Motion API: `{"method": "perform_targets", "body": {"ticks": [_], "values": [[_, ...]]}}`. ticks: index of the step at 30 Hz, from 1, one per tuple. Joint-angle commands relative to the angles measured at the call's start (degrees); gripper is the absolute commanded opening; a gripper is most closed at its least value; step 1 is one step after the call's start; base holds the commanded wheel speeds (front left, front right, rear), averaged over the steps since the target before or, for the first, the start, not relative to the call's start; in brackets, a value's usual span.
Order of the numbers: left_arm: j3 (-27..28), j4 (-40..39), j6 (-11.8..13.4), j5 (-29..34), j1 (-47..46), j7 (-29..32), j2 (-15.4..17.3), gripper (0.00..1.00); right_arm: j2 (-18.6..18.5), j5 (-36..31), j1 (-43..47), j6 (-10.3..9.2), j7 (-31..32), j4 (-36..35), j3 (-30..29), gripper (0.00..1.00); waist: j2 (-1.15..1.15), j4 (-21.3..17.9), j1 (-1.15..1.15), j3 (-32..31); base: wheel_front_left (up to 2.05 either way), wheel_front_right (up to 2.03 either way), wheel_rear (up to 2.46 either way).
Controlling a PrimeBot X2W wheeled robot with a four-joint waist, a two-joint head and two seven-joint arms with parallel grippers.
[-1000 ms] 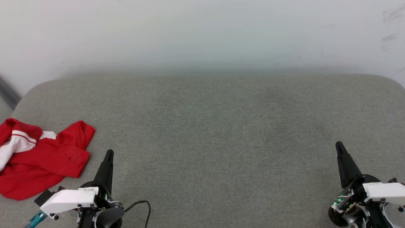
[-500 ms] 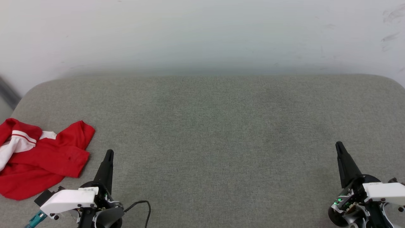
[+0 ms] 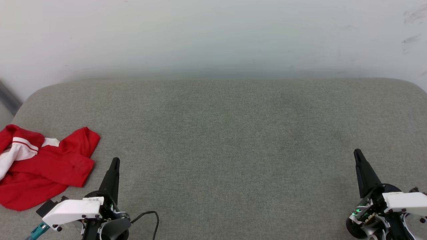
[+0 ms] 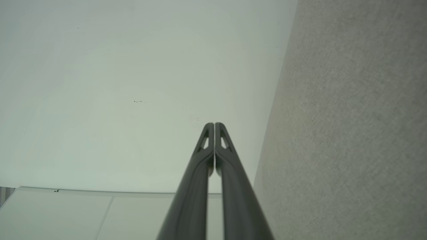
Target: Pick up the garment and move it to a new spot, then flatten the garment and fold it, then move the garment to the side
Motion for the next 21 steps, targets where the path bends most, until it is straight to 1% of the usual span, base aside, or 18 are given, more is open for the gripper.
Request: {"method": "perform_targets", "body": {"ticks": [1, 2, 3, 6, 15, 21], "values": [[0.1, 0.0, -0.2, 0.1, -0.4, 0.1, -0.1, 0.0, 0.2, -0.3, -0.7, 0.0, 0.0, 0.0, 0.0, 0.0, 0.0, 0.0, 0.0, 0.0, 0.0, 0.0, 0.0], [0.1, 0.0, -0.2, 0.1, -0.4, 0.1, -0.1, 0.0, 0.2, -0.3, -0.7, 0.0, 0.0, 0.0, 0.0, 0.0, 0.0, 0.0, 0.0, 0.0, 0.0, 0.0, 0.0], [0.0, 0.0, 0.0, 0.0, 0.0, 0.0, 0.0, 1.0, 0.0, 0.0, 0.0, 0.0, 0.0, 0.0, 0.0, 1.0, 0.0, 0.0, 0.0, 0.0, 0.0, 0.0, 0.0], [-0.3, 0.8, 0.0, 0.0, 0.5, -0.2, -0.1, 1.0, 0.0, 0.0, 0.6, -0.01, -0.1, 0.7, 0.1, 1.0, 0.0, 0.0, 0.0, 0.0, 0.0, 0.0, 0.0], [-3.5, -1.1, 0.0, 0.8, 0.0, -2.9, 0.0, 1.0, 0.0, -1.4, 1.5, -0.01, -2.6, -1.9, 1.6, 1.0, 0.0, 0.1, 0.0, 0.0, 0.0, 0.0, 0.0], [-4.5, -2.8, 0.0, 4.1, -0.1, -4.5, 0.0, 1.0, -0.5, -3.6, 2.1, -0.01, -4.4, -3.7, 2.3, 1.0, 0.0, 0.1, 0.0, -0.1, 0.0, 0.0, 0.0]]}}
